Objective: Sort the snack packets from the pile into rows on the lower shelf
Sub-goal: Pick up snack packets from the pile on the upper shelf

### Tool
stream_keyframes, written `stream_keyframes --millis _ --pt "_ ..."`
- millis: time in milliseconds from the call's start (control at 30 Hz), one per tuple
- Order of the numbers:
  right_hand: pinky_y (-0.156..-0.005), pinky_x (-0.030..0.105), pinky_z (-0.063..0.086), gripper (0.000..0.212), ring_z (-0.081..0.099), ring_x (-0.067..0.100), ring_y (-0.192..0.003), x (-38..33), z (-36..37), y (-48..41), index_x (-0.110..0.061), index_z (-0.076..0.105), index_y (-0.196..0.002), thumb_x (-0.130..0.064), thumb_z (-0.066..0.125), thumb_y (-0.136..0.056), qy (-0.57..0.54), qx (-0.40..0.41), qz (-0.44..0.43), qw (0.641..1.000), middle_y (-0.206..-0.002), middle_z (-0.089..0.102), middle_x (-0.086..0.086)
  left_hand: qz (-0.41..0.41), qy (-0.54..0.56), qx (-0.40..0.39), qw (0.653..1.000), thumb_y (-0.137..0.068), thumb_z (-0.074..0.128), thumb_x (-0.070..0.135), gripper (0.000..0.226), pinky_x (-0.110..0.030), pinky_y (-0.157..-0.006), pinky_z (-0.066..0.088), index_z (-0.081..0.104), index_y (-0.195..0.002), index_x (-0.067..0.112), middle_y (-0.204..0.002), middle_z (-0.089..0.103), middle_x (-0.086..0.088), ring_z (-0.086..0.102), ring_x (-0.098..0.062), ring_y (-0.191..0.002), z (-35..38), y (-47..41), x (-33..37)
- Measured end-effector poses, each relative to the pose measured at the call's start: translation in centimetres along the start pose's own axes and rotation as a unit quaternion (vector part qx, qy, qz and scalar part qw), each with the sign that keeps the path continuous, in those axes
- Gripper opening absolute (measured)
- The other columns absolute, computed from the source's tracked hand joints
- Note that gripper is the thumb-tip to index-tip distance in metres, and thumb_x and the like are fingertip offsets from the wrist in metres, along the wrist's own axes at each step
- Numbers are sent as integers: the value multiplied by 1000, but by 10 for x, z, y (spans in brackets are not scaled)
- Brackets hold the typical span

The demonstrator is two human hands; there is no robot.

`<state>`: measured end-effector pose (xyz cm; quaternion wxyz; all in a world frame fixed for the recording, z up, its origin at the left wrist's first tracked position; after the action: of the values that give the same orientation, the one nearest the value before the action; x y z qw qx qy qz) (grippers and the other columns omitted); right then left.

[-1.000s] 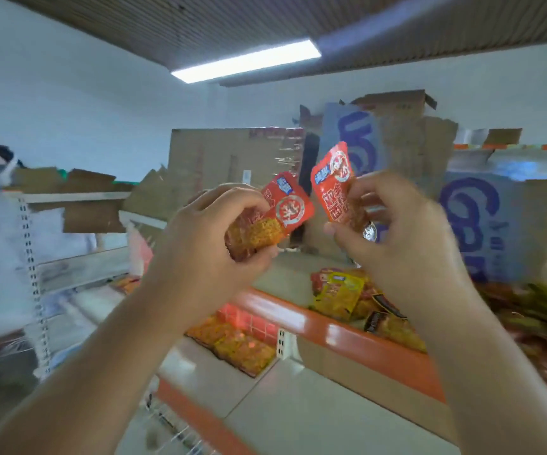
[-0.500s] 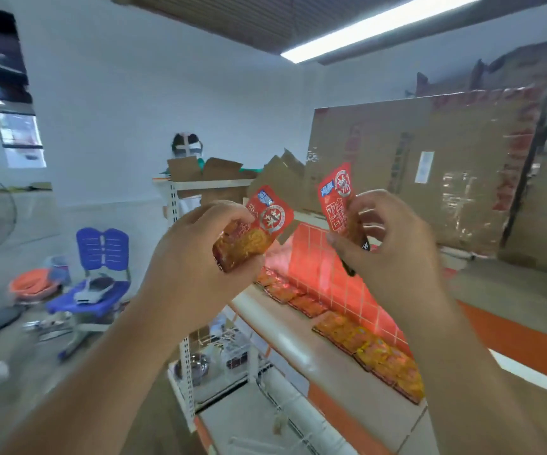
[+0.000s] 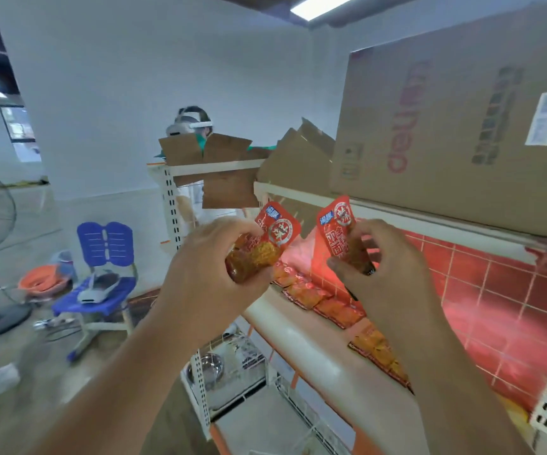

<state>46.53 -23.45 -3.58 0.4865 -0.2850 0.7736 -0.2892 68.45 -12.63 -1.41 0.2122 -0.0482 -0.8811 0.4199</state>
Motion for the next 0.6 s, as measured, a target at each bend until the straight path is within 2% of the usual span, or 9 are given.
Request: stream_keyframes --millis 133,233,300,400,433,533,600 --pt "-70 18 45 37 57 -2 -91 69 27 -35 -41 56 -95 -34 86 -75 23 9 21 999 -98 63 -19 -2 19 -32 999 -78 81 48 46 -17 -84 42 54 -116 49 -106 53 41 49 11 -110 77 -45 -39" --pt "-65 6 38 38 54 -9 -94 118 50 -59 -44 55 -94 -34 87 -76 38 -1 59 998 -95 60 -25 -2 30 -60 998 -77 85 41 44 -14 -85 41 62 -115 40 -111 61 25 53 2 -102 134 -80 -66" --pt "-66 7 39 38 54 -8 -94 147 64 -73 -43 56 -95 -35 88 -75 51 -6 78 996 -95 59 -26 0 41 -81 996 -77 84 43 44 -12 -85 42 65 -116 37 -110 62 23 56 -2 -101 171 -101 -83" --pt "-70 25 49 38 57 -3 -91 188 82 -84 -40 58 -99 -38 87 -76 66 -15 113 991 -98 59 -26 -5 66 -96 993 -74 80 44 43 -14 -82 46 65 -115 38 -100 58 32 59 2 -95 219 -118 -107" --pt "-71 28 51 37 57 -1 -92 202 88 -85 -39 59 -100 -39 87 -76 73 -21 126 989 -99 59 -25 -12 79 -105 991 -74 81 42 43 -16 -82 47 65 -114 38 -100 58 32 59 2 -94 236 -121 -116" --pt "-66 27 49 36 59 1 -86 241 100 -80 -37 60 -101 -40 86 -76 94 -44 175 979 -96 57 -21 -25 104 -146 983 -74 84 36 43 -25 -83 50 66 -113 33 -100 61 24 59 -4 -93 285 -118 -134" --pt "-64 19 43 36 56 -3 -84 267 107 -71 -36 60 -100 -40 86 -76 114 -57 207 970 -94 57 -19 -32 117 -181 976 -74 83 37 44 -30 -81 52 66 -114 33 -102 62 20 60 -7 -90 320 -112 -143"
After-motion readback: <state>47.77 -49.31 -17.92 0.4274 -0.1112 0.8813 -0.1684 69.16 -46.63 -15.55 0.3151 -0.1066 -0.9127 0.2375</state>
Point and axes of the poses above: each hand's wrist, its own y-axis away from the middle knuckle, its own z-axis out of the palm, x = y × z, the point moved 9 cm from there along -y, towards the middle knuckle
